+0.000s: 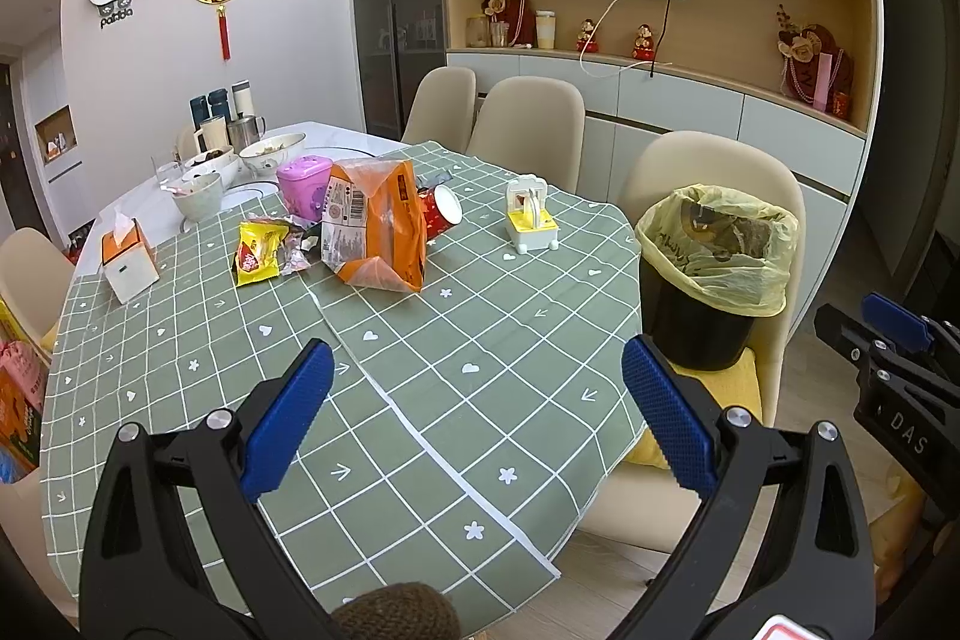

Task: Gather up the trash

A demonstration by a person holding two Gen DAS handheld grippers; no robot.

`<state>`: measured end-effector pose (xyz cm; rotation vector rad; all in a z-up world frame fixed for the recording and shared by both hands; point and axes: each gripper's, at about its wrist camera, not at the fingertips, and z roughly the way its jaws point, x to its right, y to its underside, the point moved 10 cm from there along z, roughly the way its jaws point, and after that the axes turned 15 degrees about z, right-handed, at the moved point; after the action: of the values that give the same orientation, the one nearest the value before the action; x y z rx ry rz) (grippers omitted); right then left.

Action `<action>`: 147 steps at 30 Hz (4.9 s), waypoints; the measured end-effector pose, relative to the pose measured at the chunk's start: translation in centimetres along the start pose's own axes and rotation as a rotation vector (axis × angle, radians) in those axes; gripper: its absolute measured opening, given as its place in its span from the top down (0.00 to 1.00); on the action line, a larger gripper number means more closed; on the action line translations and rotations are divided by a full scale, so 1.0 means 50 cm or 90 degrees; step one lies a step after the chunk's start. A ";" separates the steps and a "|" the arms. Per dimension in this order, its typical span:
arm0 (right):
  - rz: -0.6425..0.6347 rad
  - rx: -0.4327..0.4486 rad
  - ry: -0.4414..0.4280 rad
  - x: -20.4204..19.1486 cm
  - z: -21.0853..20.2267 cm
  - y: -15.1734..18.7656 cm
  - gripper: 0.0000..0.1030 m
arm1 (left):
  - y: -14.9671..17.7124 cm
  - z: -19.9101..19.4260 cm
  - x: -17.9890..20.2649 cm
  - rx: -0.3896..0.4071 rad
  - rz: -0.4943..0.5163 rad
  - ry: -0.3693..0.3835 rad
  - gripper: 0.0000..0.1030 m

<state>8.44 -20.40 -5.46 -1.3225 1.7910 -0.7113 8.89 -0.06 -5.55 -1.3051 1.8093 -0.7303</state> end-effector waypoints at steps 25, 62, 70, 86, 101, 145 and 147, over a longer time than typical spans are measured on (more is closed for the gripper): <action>-0.037 -0.065 0.006 -0.164 0.268 -0.037 0.50 | 0.012 0.295 -0.238 -0.071 -0.063 0.012 0.10; -0.238 -0.144 -0.184 -0.634 0.546 -0.048 0.50 | 0.139 0.531 -0.572 -0.214 -0.207 0.162 0.89; -0.174 -0.269 -0.292 -0.626 0.572 -0.029 0.84 | 0.122 0.411 -0.532 -0.191 -0.222 0.117 0.89; -0.111 -0.154 -0.213 -0.220 0.419 -0.230 0.88 | -0.170 0.374 -0.261 -0.082 -0.148 0.145 0.89; -0.003 -0.077 -0.026 0.296 0.387 -0.318 0.88 | -0.468 0.520 0.318 -0.002 0.010 0.371 0.89; -0.064 -0.181 -0.049 0.381 0.689 -0.311 0.68 | -0.316 0.570 0.235 -0.156 -0.121 0.207 0.56; -0.060 -0.154 -0.058 0.373 0.667 -0.322 0.66 | -0.308 0.557 0.213 -0.157 -0.119 0.200 0.56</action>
<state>42.03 -42.60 -15.27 -1.5811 1.7922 -0.4861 38.34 -15.24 -10.83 -1.6086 2.0977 -0.8734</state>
